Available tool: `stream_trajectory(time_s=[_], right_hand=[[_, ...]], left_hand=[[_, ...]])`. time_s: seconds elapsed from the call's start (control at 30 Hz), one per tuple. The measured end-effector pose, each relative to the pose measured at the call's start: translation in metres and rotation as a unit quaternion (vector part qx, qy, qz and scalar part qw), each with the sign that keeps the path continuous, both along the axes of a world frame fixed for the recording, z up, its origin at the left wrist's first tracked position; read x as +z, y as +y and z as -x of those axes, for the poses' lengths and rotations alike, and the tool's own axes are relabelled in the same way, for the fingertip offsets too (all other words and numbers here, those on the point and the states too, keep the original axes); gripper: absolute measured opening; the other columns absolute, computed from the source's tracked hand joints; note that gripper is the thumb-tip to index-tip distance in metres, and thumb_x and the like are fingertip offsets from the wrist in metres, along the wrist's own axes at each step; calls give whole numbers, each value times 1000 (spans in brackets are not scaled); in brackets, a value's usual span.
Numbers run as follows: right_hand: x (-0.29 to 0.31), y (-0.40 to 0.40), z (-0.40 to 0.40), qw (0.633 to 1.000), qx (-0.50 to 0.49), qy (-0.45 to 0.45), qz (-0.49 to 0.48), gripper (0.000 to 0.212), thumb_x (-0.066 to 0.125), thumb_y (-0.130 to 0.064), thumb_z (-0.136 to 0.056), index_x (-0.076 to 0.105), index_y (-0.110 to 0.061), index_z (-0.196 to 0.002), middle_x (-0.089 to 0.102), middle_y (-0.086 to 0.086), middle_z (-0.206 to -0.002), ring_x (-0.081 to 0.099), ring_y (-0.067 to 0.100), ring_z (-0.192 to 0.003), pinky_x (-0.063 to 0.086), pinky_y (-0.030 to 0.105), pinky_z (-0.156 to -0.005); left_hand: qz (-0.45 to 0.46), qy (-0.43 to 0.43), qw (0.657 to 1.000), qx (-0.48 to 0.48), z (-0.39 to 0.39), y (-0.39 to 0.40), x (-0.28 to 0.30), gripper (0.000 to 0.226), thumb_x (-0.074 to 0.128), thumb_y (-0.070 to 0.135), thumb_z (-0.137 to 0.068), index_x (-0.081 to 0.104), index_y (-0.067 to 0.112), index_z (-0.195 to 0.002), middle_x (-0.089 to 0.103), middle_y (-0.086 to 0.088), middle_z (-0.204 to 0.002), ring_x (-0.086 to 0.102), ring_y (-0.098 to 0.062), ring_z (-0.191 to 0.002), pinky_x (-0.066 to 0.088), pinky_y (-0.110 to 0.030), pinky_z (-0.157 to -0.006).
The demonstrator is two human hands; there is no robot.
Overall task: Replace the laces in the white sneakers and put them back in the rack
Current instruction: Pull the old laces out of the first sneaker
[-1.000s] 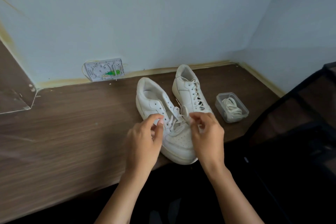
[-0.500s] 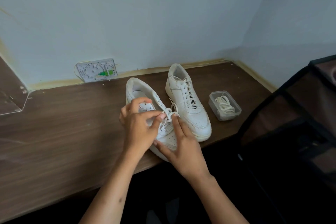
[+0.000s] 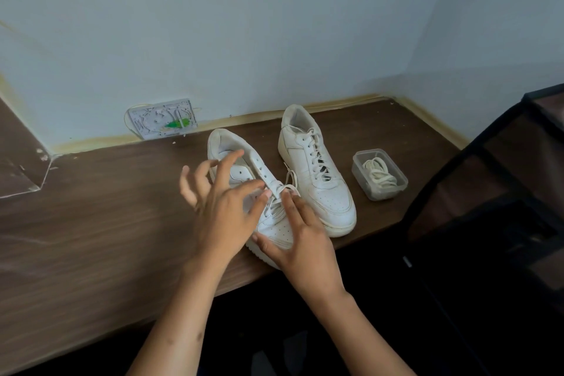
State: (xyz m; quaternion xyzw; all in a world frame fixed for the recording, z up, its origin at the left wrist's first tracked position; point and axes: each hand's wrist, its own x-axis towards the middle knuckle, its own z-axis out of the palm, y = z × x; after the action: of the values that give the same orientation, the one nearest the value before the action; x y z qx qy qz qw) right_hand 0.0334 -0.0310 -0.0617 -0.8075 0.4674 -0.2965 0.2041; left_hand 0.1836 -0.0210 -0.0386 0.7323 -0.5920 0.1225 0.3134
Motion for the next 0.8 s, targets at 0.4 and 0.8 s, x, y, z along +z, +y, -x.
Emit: stream_trajectory(time_s=[0.4, 0.8], right_hand=[[-9, 0, -1, 998, -15, 52, 27, 89, 43, -71, -88, 17, -20, -156, 30, 7, -157, 26, 17, -145, 25, 30, -119], [-8, 2, -4, 997, -34, 54, 49, 87, 40, -71, -89, 28, -14, -153, 41, 6, -139, 40, 20, -132, 40, 36, -109]], left_hand=[[136, 221, 963, -70, -30, 23, 30, 19, 57, 36, -70, 67, 28, -56, 56, 17, -124, 34, -20, -119, 23, -32, -101], [-64, -9, 996, -54, -3, -3, 0, 17, 61, 42, -90, 77, 35, -93, 41, 5, -150, 26, -29, -129, 15, -51, -109]])
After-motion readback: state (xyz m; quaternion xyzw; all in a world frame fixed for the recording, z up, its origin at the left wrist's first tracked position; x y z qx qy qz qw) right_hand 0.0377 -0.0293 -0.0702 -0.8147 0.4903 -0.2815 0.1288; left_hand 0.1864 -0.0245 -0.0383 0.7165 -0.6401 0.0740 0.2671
